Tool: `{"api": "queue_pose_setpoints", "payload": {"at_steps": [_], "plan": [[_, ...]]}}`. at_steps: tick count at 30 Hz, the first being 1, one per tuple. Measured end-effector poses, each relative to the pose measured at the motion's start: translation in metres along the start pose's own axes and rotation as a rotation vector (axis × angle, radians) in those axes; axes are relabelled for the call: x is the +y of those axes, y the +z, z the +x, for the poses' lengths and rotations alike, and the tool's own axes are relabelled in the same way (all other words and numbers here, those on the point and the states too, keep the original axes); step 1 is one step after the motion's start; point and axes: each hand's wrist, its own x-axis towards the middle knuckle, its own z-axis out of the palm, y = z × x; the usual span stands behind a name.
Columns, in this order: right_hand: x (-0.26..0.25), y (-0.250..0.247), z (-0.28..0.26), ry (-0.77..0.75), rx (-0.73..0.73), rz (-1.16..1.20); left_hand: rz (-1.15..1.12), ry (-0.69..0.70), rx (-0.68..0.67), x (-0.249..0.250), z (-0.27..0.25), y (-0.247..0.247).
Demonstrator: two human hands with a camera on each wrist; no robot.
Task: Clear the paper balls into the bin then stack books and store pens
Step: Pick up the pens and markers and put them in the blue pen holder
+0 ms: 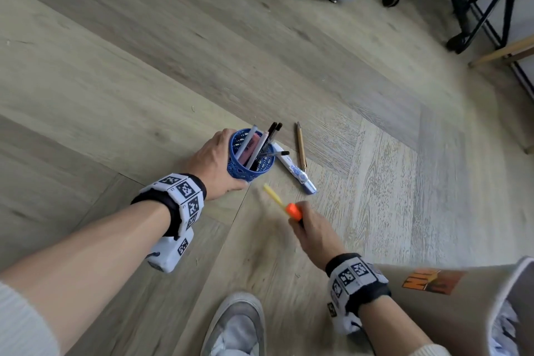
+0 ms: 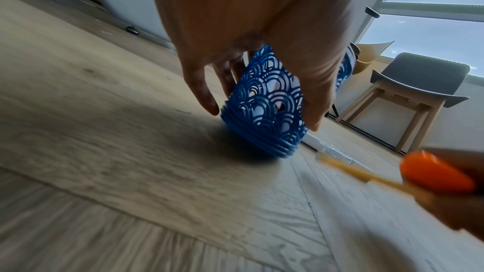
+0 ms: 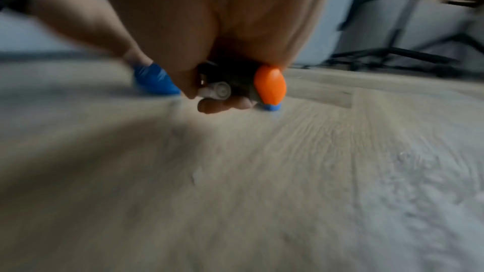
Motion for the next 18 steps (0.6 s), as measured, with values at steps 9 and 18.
{"api": "queue_pose_setpoints", "payload": {"at_steps": [9, 18], "plan": [[-0.073, -0.076, 0.042, -0.07, 0.559, 0.61, -0.009, -0.044, -0.015, 0.007, -0.002, 0.004], [-0.1, -0.054, 0.064, 0.016, 0.361, 0.316, -0.035, -0.053, -0.046, 0.01, -0.003, 0.008]]}}
